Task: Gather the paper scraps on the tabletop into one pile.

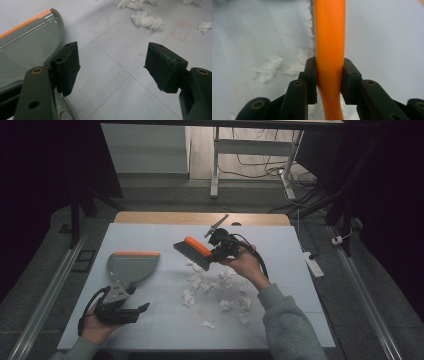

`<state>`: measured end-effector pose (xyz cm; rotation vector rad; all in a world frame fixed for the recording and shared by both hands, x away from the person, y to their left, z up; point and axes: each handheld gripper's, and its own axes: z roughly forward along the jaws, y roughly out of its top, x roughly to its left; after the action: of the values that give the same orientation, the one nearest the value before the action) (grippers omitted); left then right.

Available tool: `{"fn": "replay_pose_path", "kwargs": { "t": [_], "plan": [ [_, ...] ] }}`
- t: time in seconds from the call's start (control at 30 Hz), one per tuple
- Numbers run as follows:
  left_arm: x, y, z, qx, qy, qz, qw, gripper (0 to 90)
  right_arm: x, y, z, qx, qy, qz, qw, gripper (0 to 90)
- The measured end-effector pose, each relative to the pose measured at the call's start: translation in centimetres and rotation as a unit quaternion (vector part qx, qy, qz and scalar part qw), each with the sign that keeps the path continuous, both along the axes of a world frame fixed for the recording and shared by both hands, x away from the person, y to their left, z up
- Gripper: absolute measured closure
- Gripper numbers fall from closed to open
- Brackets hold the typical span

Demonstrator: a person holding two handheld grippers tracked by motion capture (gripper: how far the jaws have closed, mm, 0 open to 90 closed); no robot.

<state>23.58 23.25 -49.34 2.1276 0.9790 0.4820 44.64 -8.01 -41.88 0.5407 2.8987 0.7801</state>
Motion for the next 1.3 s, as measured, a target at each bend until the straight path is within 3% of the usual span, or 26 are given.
{"fn": "replay_pose_path", "kwargs": {
  "t": [0.1, 0.2, 0.37, 0.47, 0.53, 0.63, 0.73, 0.83, 0.93, 1.03, 1.13, 1.3],
  "plan": [
    [0.0, 0.0, 0.0, 0.0, 0.0, 0.0, 1.0, 28.4, -1.3, 2.1, -0.7, -0.013, 0.008, 0.018, 0.9997, 69.4],
    [0.0, 0.0, 0.0, 0.0, 0.0, 0.0, 1.0, 28.4, -2.2, 3.9, -1.7, -0.016, 0.032, 0.028, 0.999, 69.4],
    [0.0, 0.1, -0.1, 0.0, 0.0, -0.002, 1.0, 28.4, -2.2, 5.4, -3.7, -0.033, 0.059, 0.013, 0.9976, 69.4],
    [0.0, 0.2, -0.1, 0.0, 0.0, -0.002, 1.0, 28.4, -1.7, 4.8, -4.2, -0.047, 0.061, -0.018, 0.9969, 69.4],
    [0.0, 0.2, -0.1, -0.002, 0.0, -0.001, 1.0, 28.4, -1.1, 3.7, -4.2, -0.049, 0.076, -0.041, 0.995, 69.4],
    [0.0, 0.2, -0.1, -0.002, -0.001, -0.002, 1.0, 28.4, -0.8, 2.1, -3.9, -0.062, 0.079, -0.075, 0.9921, 69.5],
    [0.0, 0.2, 0.0, -0.001, -0.002, -0.003, 1.0, 28.4, -0.7, 0.7, -3.3, -0.075, 0.07, -0.098, 0.9899, 69.5],
    [0.0, 0.1, 0.0, -0.002, -0.002, -0.004, 1.0, 28.4, -0.5, -0.2, -2.0, -0.034, 0.075, -0.095, 0.9921, 69.4],
    [0.1, 0.1, 0.0, -0.006, -0.001, -0.004, 1.0, 28.4, 0.0, 0.2, -0.9, -0.004, 0.064, -0.103, 0.9926, 69.4],
    [0.1, 0.1, 0.0, -0.005, -0.001, -0.004, 1.0, 28.4, 0.9, 1.7, -0.8, 0.021, 0.079, -0.123, 0.9891, 69.4],
    [0.1, 0.1, 0.0, -0.005, -0.002, -0.005, 1.0, 28.4, 2.0, 3.3, -1.7, 0.03, 0.104, -0.126, 0.986, 69.4],
    [0.1, 0.1, 0.0, -0.002, -0.003, -0.005, 1.0, 28.4, 3.3, 5.6, -3.6, 0.019, 0.123, -0.135, 0.983, 69.4]
  ]
}}
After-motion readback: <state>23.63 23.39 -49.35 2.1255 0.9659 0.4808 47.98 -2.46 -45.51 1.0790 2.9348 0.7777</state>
